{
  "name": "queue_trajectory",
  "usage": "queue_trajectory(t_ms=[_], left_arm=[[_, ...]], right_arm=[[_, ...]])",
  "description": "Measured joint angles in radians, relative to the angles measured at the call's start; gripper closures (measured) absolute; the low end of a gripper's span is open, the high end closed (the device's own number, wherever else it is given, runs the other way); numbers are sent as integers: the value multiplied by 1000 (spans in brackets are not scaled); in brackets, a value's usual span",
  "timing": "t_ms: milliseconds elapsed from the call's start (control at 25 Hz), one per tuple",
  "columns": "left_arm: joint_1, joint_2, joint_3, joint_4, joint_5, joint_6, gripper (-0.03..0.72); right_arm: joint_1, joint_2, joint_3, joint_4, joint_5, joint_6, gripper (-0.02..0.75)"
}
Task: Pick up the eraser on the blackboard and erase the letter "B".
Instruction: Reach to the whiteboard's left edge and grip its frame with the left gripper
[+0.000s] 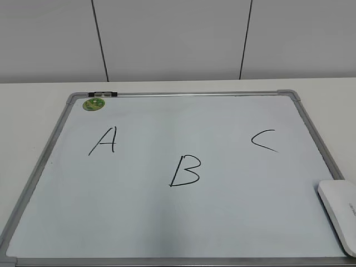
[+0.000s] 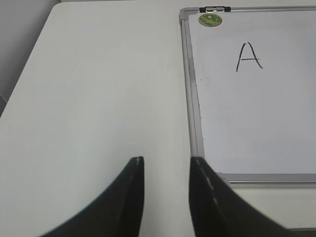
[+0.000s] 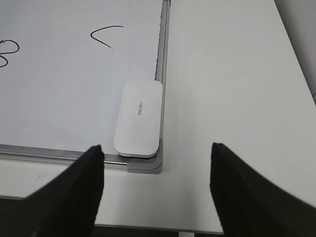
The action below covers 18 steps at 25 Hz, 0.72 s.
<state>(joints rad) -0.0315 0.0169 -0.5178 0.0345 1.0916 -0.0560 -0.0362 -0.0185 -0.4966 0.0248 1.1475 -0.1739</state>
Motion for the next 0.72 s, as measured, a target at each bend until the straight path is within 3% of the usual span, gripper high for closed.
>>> queue_trajectory(t_ms=[720], left_arm=[[0, 8, -4, 0, 2, 0, 449]], right_arm=[[0, 0, 0, 0, 0, 0, 238]])
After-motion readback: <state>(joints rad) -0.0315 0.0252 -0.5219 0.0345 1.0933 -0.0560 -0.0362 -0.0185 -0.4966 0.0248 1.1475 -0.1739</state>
